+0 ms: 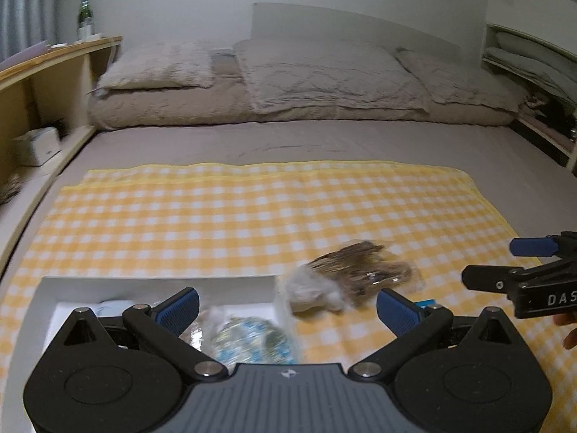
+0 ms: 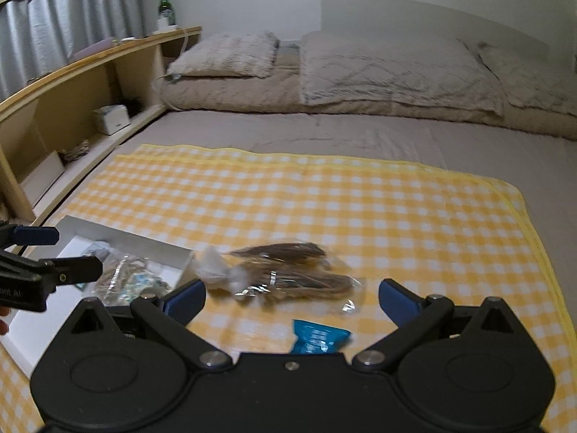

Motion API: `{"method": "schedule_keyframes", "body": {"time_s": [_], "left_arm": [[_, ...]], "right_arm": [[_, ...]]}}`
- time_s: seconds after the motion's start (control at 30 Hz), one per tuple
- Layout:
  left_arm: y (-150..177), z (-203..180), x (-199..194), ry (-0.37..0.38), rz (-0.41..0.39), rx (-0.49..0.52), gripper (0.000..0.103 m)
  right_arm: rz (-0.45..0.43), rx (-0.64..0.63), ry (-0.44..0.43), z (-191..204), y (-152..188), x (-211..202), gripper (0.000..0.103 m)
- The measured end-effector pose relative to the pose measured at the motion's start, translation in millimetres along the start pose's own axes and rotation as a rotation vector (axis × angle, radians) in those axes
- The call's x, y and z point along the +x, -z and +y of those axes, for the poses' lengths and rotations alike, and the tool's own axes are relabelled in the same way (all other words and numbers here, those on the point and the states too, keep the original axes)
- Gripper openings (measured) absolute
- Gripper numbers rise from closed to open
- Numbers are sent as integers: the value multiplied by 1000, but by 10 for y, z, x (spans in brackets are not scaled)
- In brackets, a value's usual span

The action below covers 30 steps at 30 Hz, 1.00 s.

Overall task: Organize soft objects
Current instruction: 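Grasp the white tissue bundle with the left gripper while the right grasps the blue packet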

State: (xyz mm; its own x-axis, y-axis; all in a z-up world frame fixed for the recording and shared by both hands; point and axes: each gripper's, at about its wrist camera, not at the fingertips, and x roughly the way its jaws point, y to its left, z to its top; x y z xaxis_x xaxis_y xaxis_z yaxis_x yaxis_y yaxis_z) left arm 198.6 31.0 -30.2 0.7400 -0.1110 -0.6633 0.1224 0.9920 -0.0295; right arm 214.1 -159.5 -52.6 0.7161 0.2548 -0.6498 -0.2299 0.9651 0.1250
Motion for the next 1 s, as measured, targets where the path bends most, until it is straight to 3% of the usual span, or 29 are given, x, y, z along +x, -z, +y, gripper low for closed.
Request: {"method": "schedule_keyframes", "body": {"time_s": [0.3, 0.63, 1.0], "left_arm": [[-101, -345, 444, 24, 18, 188, 101], [-40, -537, 1063, -9, 110, 425, 74], [52, -409, 1463, 11, 168, 493, 54]], "right_arm": [[33, 51, 35, -297, 50, 131, 103], [104, 98, 44, -493, 97, 418, 103], [213, 121, 24, -534, 136, 927, 103]]}}
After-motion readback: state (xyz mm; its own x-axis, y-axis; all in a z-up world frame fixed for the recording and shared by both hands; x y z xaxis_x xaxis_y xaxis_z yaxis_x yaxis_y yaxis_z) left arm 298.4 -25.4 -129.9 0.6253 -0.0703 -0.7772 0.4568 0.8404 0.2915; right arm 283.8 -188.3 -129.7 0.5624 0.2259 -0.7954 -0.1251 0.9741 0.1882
